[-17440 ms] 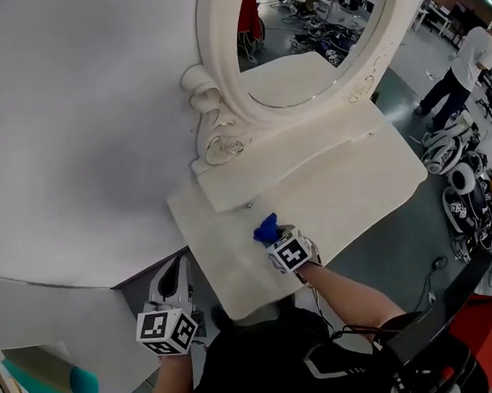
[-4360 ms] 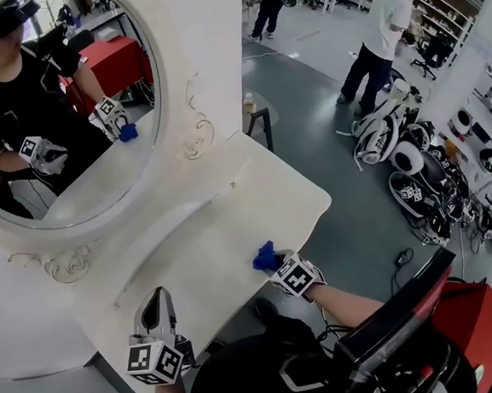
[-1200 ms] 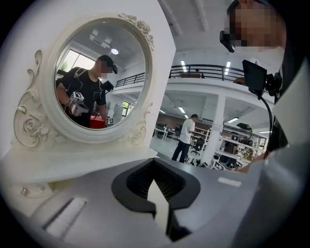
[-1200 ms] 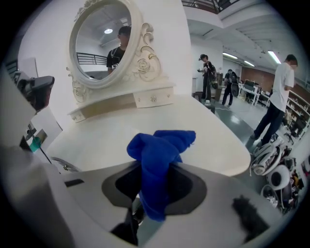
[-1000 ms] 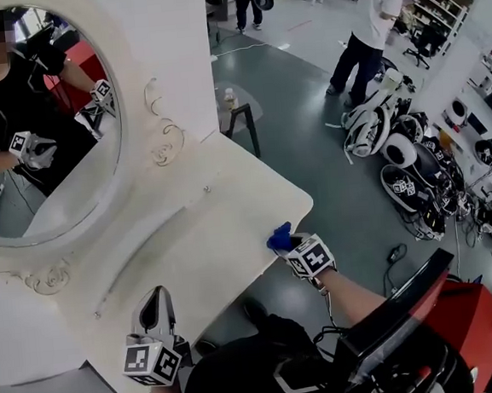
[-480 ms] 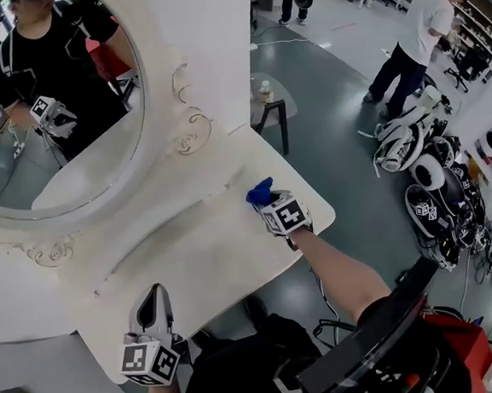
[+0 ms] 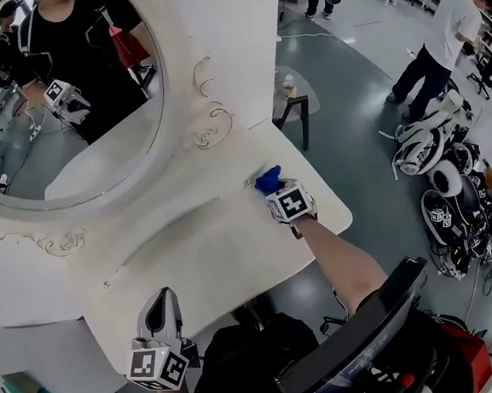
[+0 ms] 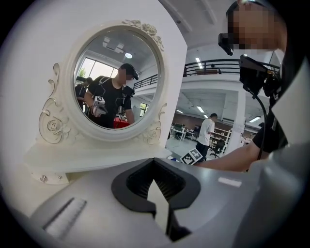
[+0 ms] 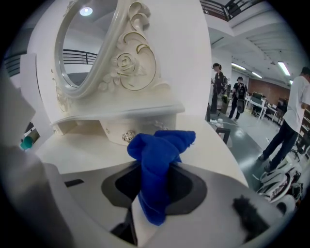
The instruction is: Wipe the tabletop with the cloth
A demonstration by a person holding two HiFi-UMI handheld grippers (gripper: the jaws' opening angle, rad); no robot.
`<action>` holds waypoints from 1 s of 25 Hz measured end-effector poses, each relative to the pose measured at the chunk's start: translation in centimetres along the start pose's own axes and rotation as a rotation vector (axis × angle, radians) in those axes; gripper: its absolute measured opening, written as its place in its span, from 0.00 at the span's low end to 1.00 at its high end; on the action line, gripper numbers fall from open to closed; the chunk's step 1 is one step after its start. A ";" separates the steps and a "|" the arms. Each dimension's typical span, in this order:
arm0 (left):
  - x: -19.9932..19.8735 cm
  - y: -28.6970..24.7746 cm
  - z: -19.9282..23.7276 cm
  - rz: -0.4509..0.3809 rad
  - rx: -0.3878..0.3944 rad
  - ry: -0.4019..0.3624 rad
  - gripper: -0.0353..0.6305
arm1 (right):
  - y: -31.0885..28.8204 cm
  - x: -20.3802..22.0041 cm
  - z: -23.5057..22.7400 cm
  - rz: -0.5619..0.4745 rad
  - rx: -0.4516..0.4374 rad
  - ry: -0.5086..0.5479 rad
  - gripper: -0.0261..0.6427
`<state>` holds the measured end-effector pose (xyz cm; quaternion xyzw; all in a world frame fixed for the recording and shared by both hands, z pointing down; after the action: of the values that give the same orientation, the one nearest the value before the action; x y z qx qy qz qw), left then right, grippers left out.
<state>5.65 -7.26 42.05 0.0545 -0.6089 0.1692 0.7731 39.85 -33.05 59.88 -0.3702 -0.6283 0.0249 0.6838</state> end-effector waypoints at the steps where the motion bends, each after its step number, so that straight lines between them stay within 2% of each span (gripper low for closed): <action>1: 0.0 -0.2 0.1 0.001 0.009 0.004 0.06 | 0.2 0.1 0.0 0.006 -0.006 0.003 0.23; 6: -0.2 -2.0 0.8 -0.017 0.095 0.017 0.06 | 2.6 1.4 -0.3 0.059 0.008 -0.047 0.23; 11: -1.6 -2.4 1.4 -0.027 0.167 0.039 0.06 | 7.2 3.9 1.6 0.099 0.049 -0.013 0.23; 14: -2.2 -2.8 1.7 -0.031 0.203 0.058 0.06 | 10.3 5.4 2.0 0.116 0.078 -0.039 0.23; 17: -1.6 -4.0 1.2 -0.026 0.252 0.041 0.06 | 13.1 7.5 1.4 0.130 0.122 -0.080 0.23; 20: -0.8 -5.2 1.2 -0.023 0.308 0.064 0.06 | 15.3 9.2 1.3 0.145 0.158 -0.104 0.23; 25: -0.2 -6.4 0.5 -0.030 0.337 0.085 0.06 | 17.1 10.5 0.9 0.164 0.158 -0.131 0.23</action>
<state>7.28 -13.44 42.80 0.1854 -0.5377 0.2595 0.7805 48.69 -14.95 59.47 -0.3627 -0.6352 0.1541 0.6642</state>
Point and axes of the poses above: the fingertips, and each gripper's own axes: y backward along the fingers, z to its left, x out of its underside, the point moved 10 cm from there along y, backward along the fingers, and after that the axes turned 13 degrees about -z, right-handed, at the moved point
